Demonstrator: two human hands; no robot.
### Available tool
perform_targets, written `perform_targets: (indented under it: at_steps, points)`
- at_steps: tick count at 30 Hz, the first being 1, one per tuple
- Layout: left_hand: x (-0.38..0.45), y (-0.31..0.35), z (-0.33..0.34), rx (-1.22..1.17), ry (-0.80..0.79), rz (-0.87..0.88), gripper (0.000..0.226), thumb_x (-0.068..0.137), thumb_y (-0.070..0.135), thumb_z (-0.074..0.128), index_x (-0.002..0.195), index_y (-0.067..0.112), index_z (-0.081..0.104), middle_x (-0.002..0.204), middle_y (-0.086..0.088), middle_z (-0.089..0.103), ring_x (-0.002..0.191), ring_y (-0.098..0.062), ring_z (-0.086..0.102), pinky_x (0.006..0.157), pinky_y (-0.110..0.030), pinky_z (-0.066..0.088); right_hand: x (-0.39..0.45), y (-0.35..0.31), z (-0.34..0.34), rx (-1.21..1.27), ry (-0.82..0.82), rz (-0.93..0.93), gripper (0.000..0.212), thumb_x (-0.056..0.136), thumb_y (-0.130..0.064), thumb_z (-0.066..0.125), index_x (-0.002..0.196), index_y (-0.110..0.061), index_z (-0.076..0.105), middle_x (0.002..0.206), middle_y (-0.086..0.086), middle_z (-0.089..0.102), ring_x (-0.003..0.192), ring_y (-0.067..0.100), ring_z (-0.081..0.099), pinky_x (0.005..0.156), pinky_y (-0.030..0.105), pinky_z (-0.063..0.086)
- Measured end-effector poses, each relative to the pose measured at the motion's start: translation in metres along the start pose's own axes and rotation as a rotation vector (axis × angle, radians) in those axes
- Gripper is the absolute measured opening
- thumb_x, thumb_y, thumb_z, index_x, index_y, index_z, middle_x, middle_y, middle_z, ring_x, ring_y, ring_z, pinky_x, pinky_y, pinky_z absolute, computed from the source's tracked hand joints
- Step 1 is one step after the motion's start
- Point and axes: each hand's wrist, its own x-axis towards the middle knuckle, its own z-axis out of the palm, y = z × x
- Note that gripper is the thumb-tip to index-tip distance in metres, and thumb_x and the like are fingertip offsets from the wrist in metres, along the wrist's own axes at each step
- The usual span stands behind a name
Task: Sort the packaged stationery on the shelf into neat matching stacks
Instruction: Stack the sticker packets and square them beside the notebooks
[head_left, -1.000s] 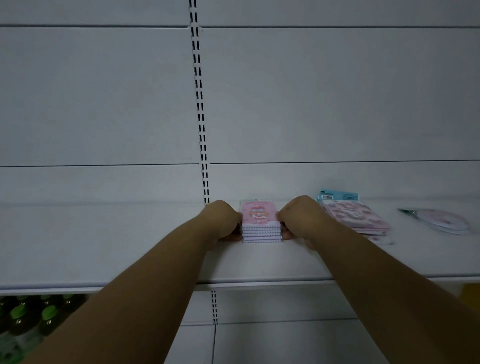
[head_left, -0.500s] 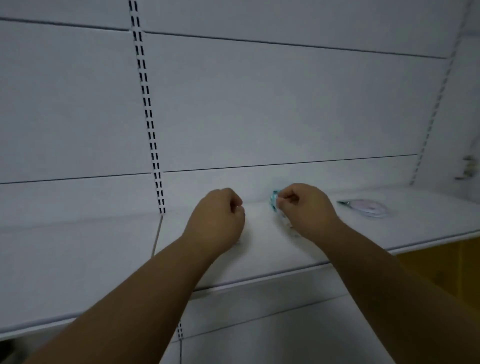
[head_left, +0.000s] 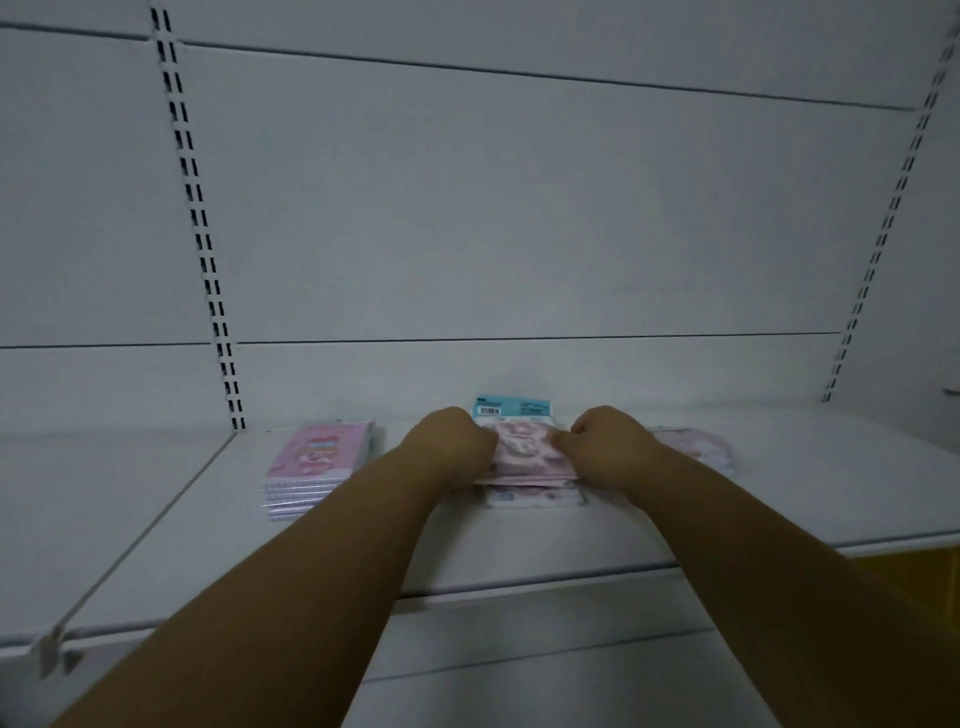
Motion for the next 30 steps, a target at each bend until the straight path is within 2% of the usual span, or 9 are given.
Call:
perform_targets:
  at_steps: [2, 5, 9, 14, 18, 22, 25, 28, 30]
  points:
    - [0.004, 0.008, 0.008, -0.004, 0.012, -0.023, 0.031, 0.090, 0.023, 0.058, 0.105, -0.003, 0.064, 0.085, -0.010, 0.069, 0.063, -0.016, 0.064, 0.043, -0.015, 0.043, 0.003, -0.003, 0.005, 0.018, -0.023, -0.022, 0.033, 0.087, -0.040, 0.058, 0.096, -0.009, 0.064, 0.093, 0.013, 0.068, 0.062, 0.016, 0.052, 0.045, 0.021, 0.032]
    - [0.003, 0.016, 0.023, 0.111, 0.117, -0.053, 0.024, 0.084, 0.014, 0.059, 0.106, 0.005, 0.062, 0.107, -0.015, 0.067, 0.093, -0.028, 0.065, 0.068, -0.026, 0.049, 0.004, -0.004, 0.010, 0.085, -0.022, -0.068, 0.030, 0.084, -0.028, 0.062, 0.103, -0.005, 0.064, 0.103, 0.014, 0.069, 0.065, 0.018, 0.052, 0.041, 0.019, 0.029]
    - [0.003, 0.012, 0.031, -0.180, 0.171, -0.121, 0.008, 0.085, 0.010, 0.061, 0.090, 0.007, 0.055, 0.099, -0.014, 0.067, 0.085, -0.027, 0.067, 0.075, -0.036, 0.059, 0.004, 0.007, 0.011, 0.546, -0.008, -0.026, 0.019, 0.078, -0.012, 0.071, 0.093, -0.011, 0.060, 0.072, 0.000, 0.060, 0.054, 0.007, 0.056, 0.031, 0.007, 0.034]
    - [-0.003, 0.003, 0.022, -0.789, 0.103, -0.016, 0.027, 0.081, -0.008, 0.063, 0.082, 0.019, 0.067, 0.068, 0.006, 0.076, 0.061, -0.013, 0.073, 0.047, -0.024, 0.056, 0.004, 0.007, 0.003, 0.862, -0.024, -0.100, 0.023, 0.085, -0.014, 0.069, 0.107, -0.016, 0.066, 0.092, 0.001, 0.074, 0.075, 0.015, 0.074, 0.062, 0.031, 0.062]
    - [-0.007, 0.000, 0.028, -0.867, 0.072, 0.123, 0.047, 0.071, -0.007, 0.066, 0.102, 0.028, 0.061, 0.091, 0.006, 0.077, 0.079, -0.015, 0.075, 0.062, -0.034, 0.061, 0.005, 0.005, 0.005, 1.080, -0.048, -0.107, 0.036, 0.081, -0.017, 0.072, 0.113, -0.023, 0.057, 0.108, 0.004, 0.070, 0.086, 0.020, 0.073, 0.071, 0.042, 0.062]
    - [-0.009, 0.001, 0.039, -0.901, 0.018, 0.153, 0.033, 0.086, 0.012, 0.065, 0.110, 0.031, 0.051, 0.085, 0.019, 0.074, 0.075, -0.007, 0.073, 0.053, -0.025, 0.057, -0.003, 0.001, 0.015, 1.150, -0.134, -0.060, 0.032, 0.080, -0.027, 0.068, 0.108, -0.030, 0.052, 0.107, 0.002, 0.071, 0.084, 0.021, 0.074, 0.067, 0.046, 0.061]
    - [-0.011, -0.001, 0.042, -0.866, -0.021, 0.199, 0.030, 0.093, 0.024, 0.059, 0.118, 0.034, 0.045, 0.098, 0.020, 0.073, 0.086, -0.006, 0.072, 0.062, -0.026, 0.060, -0.011, -0.001, 0.015, 1.238, -0.210, -0.056, 0.035, 0.085, -0.027, 0.065, 0.117, -0.027, 0.053, 0.106, 0.004, 0.072, 0.087, 0.025, 0.074, 0.072, 0.050, 0.060]
    - [-0.010, -0.005, 0.039, -0.821, -0.005, 0.202, 0.038, 0.092, 0.023, 0.059, 0.126, 0.031, 0.041, 0.115, 0.008, 0.069, 0.094, -0.013, 0.072, 0.077, -0.038, 0.061, -0.015, 0.004, 0.010, 1.193, -0.259, -0.108, 0.025, 0.095, -0.027, 0.054, 0.120, -0.027, 0.053, 0.107, 0.003, 0.073, 0.090, 0.024, 0.073, 0.077, 0.048, 0.059]
    - [-0.009, -0.008, 0.036, -0.729, -0.010, 0.241, 0.041, 0.094, 0.018, 0.056, 0.129, 0.032, 0.037, 0.120, 0.009, 0.066, 0.098, -0.012, 0.070, 0.079, -0.033, 0.060, -0.018, 0.008, 0.010, 1.095, -0.262, -0.135, 0.028, 0.097, -0.030, 0.050, 0.125, -0.028, 0.050, 0.114, 0.003, 0.069, 0.096, 0.025, 0.070, 0.084, 0.048, 0.057]
